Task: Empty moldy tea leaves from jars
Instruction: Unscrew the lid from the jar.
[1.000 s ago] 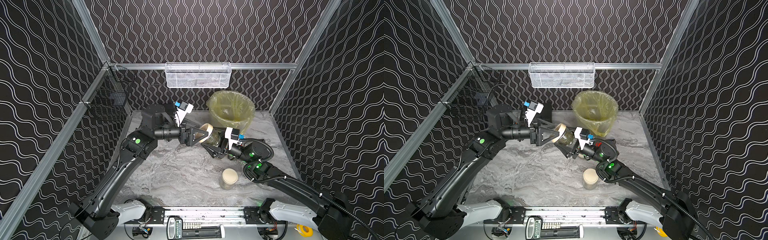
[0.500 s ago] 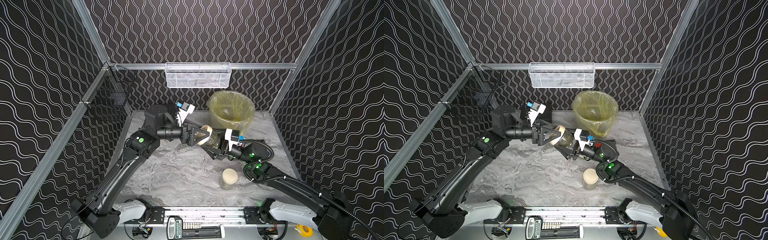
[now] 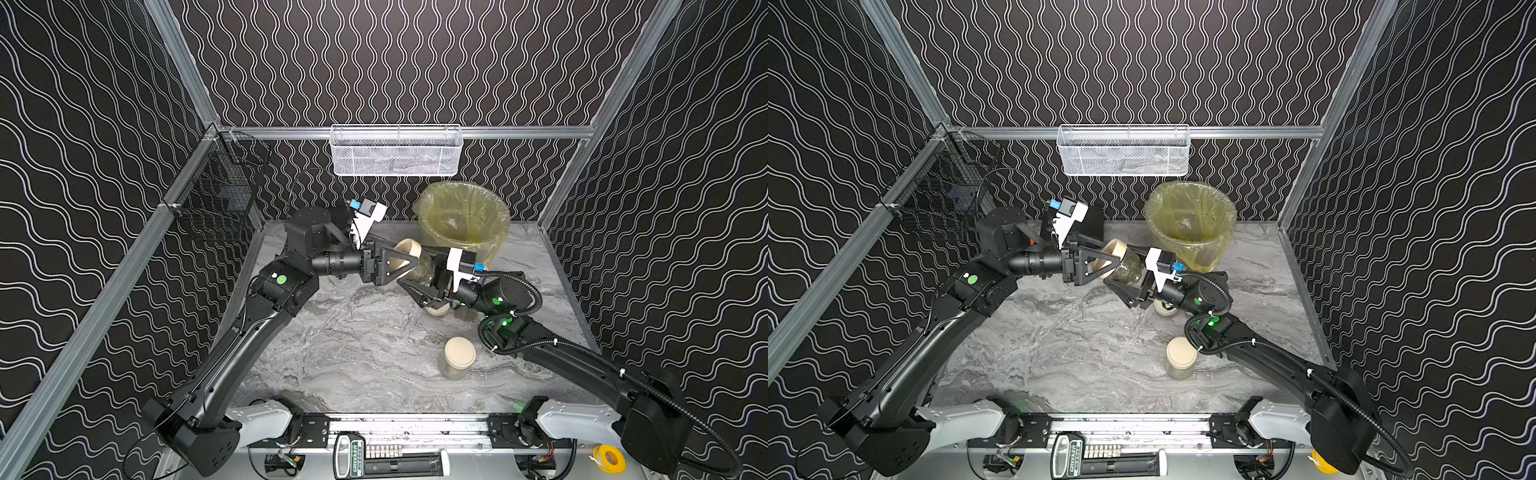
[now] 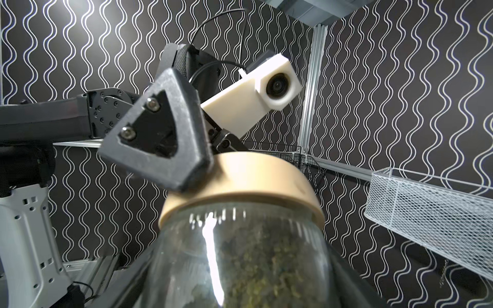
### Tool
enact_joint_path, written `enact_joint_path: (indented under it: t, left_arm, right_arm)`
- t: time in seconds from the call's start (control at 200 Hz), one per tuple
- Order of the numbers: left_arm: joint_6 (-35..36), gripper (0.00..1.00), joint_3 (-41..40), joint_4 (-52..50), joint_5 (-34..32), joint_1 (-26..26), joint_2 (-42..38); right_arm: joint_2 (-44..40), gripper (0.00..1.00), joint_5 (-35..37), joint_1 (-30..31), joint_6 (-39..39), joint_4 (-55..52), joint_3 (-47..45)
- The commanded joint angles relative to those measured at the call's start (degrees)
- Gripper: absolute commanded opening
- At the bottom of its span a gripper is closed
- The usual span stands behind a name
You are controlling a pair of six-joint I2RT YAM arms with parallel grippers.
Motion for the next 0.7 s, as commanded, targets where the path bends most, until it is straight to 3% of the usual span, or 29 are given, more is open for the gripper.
enact_joint_path:
  t: [0.0,0.095,0.32,0.52,0.696]
  left_arm:
    - [-0.3,0.80,1.1,1.2,1.9,0.4,0.3]
    - [-0.2,0.65,2.1,1.2,1.7,0.9,0.4]
    - [-3.7,0.48,4.0,-0.5,-1.5,1.3,1.4]
    - [-14.6,0.34,0.2,1.8,-6.3,1.3,-0.7]
    - [-22.2,0.33,-1.4,-1.0,-13.9,1.4,-3.3]
  right_arm:
    - [1.3,0.22,0.1,-0.8,1.5,5.4,1.4]
    - [2.0,0.22,-0.7,-1.1,1.6,5.7,1.7]
    - [2.8,0.22,-0.8,-1.2,-2.1,2.4,2.5]
    - [3.7,0.22,7.1,-1.1,-16.7,-3.7,4.8]
    - [5.2,0.21,14.3,-1.2,-26.2,-3.6,5.5]
